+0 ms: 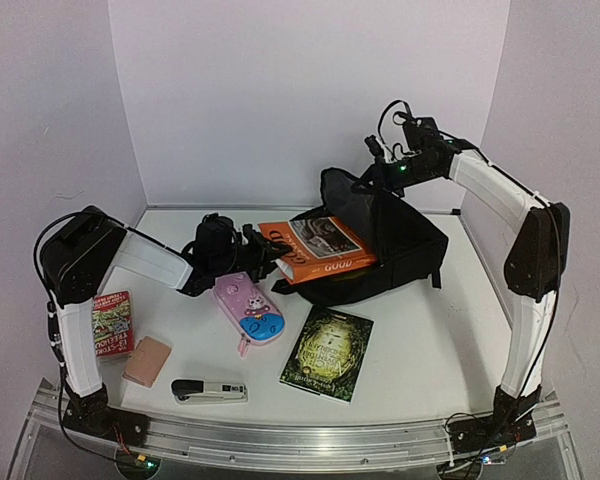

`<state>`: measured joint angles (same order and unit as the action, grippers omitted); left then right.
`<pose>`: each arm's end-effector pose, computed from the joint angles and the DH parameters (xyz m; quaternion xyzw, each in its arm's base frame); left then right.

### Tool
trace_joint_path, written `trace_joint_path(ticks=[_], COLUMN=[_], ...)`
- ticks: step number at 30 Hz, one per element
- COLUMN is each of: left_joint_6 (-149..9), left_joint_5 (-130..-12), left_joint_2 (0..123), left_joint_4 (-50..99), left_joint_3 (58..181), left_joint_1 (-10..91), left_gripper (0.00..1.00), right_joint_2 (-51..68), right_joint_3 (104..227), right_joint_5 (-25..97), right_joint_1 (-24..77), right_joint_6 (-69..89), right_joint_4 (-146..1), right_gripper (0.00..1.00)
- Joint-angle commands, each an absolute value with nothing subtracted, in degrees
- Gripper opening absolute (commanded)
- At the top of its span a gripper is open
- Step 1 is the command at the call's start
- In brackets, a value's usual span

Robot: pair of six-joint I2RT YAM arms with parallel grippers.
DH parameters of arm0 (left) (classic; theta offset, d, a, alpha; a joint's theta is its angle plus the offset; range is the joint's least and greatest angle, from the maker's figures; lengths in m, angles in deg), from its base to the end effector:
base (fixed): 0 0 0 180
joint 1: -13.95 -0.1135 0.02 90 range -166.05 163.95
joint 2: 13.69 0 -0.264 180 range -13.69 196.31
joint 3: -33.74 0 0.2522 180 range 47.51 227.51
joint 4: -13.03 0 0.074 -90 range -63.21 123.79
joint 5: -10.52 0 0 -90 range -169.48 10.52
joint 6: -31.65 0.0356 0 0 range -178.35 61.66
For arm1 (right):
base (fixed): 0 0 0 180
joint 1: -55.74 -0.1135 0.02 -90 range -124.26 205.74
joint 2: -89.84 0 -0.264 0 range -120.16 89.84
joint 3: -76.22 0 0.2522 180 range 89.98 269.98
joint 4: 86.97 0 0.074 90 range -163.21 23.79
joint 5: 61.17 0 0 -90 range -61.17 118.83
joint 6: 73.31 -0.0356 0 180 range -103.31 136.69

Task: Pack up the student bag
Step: Place the book in the student bag.

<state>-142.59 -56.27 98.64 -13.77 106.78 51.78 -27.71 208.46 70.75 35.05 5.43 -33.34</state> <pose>0.3229 -0.2685 0.1749 -0.1852 0.7517 -0.6125 0.1597 0.4259 0.1863 0.3484 -0.2229 0.8271 0.4211 0.2981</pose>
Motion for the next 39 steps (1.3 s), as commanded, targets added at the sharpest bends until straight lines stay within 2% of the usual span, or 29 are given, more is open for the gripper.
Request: trace_joint_path(ticks=[1,4,8,14,18,21,25,26,31,39], left_joint_6=[-141.8,-140.6,-139.4,-141.0,-138.8,-136.5,-132.9,-132.0,-127.1,-122.3], left_joint_5=[-57.7,-57.9,-56.3,-51.8,-51.8,-53.6,-54.6,-54.9,-60.7,-65.3], left_joint_2=[92.3,92.3,98.0,113.6,119.3,122.1,125.5,126.1,121.1,112.3], left_joint_4=[-14.0,-13.0,-12.8,-13.2,-5.8,0.9,12.0,15.0,22.8,25.7], left_joint_3=[102.5,102.8,110.6,131.1,143.3,149.4,156.7,158.0,153.1,143.2], left_joint_1=[53.0,53.0,53.1,53.2,53.7,54.3,54.8,54.8,55.2,55.1], left_gripper=[0.00,0.00,0.01,0.04,0.06,0.11,0.23,0.29,0.50,0.62], right_joint_2=[-23.0,-23.3,-22.7,-21.4,-21.3,-21.6,-22.2,-22.3,-22.0,-21.2], right_joint_3=[210.4,209.7,207.8,206.6,205.4,205.1,205.5,205.7,205.9,205.1], right_joint_5=[74.5,76.8,79.2,79.0,79.7,80.1,80.7,81.0,80.8,79.9], right_joint_1=[34.5,34.4,34.4,34.4,34.4,34.4,34.4,34.4,34.4,34.4], right_joint_6=[3.9,2.5,-0.5,-0.6,-0.8,-1.6,-2.8,-3.3,-3.9,-3.1], right_joint_4=[-37.2,-38.0,-40.4,-41.3,-41.5,-42.0,-42.9,-43.2,-43.7,-43.9], right_gripper=[0.00,0.00,0.00,0.00,0.00,0.00,0.00,0.00,0.00,0.00])
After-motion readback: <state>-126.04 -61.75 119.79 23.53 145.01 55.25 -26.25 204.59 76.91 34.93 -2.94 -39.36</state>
